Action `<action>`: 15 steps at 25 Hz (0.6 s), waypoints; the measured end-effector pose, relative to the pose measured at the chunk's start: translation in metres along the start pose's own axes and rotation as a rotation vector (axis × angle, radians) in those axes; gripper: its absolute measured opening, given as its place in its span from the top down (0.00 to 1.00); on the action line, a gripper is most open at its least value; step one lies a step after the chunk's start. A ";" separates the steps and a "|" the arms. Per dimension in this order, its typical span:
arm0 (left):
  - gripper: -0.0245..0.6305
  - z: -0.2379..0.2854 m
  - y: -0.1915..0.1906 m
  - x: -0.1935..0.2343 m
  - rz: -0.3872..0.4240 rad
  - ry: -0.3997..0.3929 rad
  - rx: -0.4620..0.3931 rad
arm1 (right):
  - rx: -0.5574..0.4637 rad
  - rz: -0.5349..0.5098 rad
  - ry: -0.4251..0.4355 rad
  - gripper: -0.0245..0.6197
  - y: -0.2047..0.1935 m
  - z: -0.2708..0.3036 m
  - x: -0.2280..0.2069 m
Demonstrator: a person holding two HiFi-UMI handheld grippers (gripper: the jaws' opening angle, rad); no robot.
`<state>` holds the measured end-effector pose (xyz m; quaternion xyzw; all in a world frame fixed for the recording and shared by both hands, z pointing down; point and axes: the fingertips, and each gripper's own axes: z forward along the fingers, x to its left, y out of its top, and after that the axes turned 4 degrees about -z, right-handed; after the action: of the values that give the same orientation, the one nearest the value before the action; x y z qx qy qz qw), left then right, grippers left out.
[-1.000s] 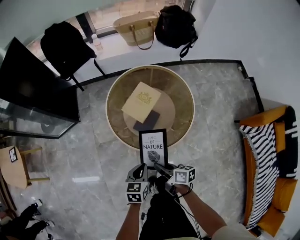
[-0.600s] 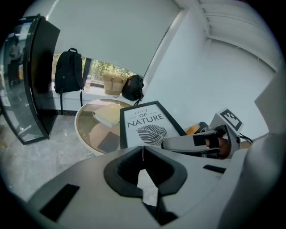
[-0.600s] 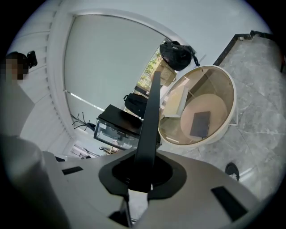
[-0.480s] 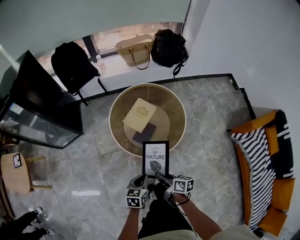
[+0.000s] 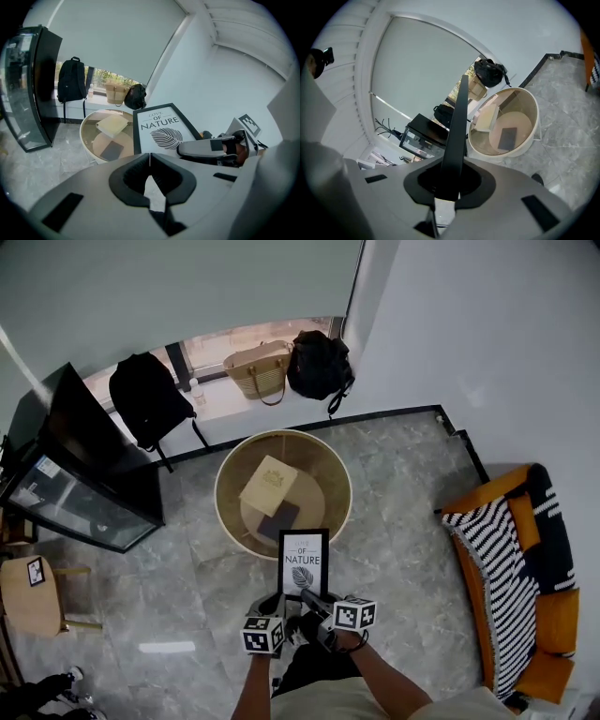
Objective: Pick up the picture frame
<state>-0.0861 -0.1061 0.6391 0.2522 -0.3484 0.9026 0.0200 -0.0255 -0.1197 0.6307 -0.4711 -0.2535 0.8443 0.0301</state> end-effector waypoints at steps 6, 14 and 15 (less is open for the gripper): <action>0.93 -0.030 0.008 -0.021 -0.010 -0.013 -0.047 | -0.037 -0.018 -0.017 0.85 0.000 -0.027 0.025; 0.93 -0.059 0.019 -0.051 -0.051 -0.061 -0.094 | -0.080 -0.045 -0.046 0.85 0.002 -0.057 0.042; 0.93 -0.062 0.019 -0.053 -0.047 -0.060 -0.097 | -0.088 -0.048 -0.043 0.85 0.002 -0.060 0.044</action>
<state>-0.0716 -0.0731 0.5640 0.2858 -0.3860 0.8761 0.0429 -0.0012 -0.0846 0.5700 -0.4473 -0.3021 0.8415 0.0243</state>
